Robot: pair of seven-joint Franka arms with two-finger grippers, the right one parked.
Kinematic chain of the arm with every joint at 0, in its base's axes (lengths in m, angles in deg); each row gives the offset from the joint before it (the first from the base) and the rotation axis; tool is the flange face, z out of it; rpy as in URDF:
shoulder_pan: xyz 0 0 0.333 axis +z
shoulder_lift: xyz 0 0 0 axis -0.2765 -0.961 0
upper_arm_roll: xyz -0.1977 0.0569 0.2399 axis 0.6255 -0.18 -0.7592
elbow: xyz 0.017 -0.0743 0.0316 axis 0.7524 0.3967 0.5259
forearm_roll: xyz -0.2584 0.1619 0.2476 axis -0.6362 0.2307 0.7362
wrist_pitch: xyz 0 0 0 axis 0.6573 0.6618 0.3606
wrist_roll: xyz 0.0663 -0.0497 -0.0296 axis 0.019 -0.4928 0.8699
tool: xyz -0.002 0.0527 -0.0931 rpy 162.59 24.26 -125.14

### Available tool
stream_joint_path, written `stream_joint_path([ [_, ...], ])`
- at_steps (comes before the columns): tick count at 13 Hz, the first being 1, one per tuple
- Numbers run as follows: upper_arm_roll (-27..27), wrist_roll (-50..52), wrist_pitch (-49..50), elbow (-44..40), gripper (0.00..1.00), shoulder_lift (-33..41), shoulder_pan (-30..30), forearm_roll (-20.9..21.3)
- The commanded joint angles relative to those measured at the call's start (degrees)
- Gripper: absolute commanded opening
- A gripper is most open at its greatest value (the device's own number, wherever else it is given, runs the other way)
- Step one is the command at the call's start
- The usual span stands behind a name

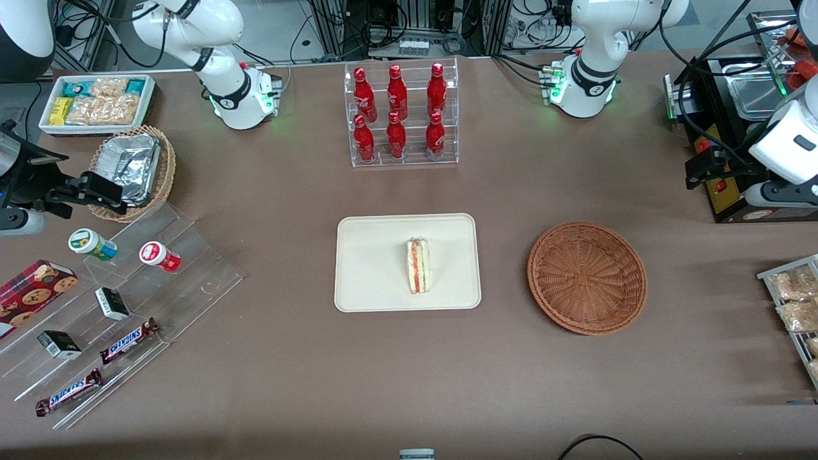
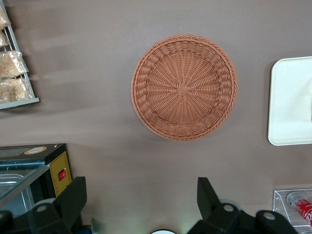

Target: Place sandwich from basket to tray

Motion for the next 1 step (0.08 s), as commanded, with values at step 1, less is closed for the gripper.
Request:
stream_joint_path([
  [1,1.9,0.5,2.9,-3.6,1.00,-1.4,0.5,-0.7],
])
